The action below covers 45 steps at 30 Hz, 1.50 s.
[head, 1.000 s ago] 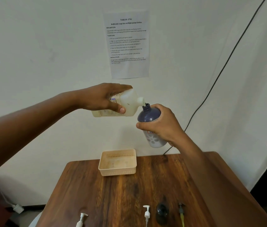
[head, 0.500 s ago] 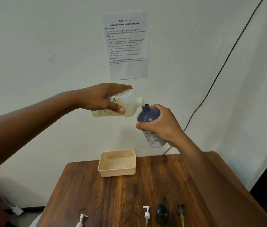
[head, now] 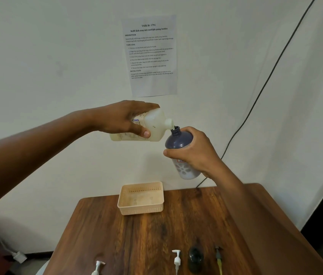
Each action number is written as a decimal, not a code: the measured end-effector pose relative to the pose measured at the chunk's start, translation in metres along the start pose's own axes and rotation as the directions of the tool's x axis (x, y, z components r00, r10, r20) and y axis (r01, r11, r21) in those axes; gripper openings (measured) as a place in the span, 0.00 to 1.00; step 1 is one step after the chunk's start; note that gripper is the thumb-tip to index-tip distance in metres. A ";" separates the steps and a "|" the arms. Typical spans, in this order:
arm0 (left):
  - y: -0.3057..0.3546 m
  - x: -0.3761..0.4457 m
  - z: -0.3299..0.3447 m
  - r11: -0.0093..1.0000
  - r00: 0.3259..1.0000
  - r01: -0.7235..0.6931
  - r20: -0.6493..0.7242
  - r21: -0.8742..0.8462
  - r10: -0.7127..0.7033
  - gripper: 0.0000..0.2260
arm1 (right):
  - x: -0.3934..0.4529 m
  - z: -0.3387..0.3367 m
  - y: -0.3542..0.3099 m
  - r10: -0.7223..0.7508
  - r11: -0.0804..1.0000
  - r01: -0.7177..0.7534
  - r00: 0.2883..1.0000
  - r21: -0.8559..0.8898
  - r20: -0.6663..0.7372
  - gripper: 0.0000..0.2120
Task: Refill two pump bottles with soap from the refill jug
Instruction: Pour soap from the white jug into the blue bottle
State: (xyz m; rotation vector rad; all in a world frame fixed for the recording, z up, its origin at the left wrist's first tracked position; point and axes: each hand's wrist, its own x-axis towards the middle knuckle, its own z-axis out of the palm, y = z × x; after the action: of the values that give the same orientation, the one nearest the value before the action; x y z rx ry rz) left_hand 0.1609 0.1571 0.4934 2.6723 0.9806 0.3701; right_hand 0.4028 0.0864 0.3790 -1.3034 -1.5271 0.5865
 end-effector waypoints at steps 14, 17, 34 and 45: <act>0.004 0.002 0.000 1.000 1.000 -0.022 0.016 0.014 0.021 0.35 | -0.001 0.000 0.002 0.010 1.000 -0.010 1.000 0.011 -0.005 0.29; 0.003 0.003 0.000 1.000 0.999 -0.016 0.030 0.019 0.016 0.35 | -0.002 0.001 0.004 0.012 1.000 -0.012 1.000 0.013 -0.004 0.30; 0.005 0.007 -0.001 0.998 0.999 -0.005 0.049 0.059 0.003 0.37 | 0.000 0.002 0.007 0.010 1.000 -0.010 1.000 0.001 -0.006 0.30; 0.006 0.008 -0.001 0.997 0.998 -0.001 0.059 0.079 -0.004 0.38 | 0.000 0.002 0.008 0.004 1.000 -0.004 1.000 0.009 -0.001 0.31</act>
State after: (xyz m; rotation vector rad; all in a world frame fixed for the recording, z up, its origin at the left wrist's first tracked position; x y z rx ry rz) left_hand 0.1699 0.1585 0.4971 2.7354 0.9996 0.2555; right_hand 0.4044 0.0889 0.3714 -1.2997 -1.5198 0.5952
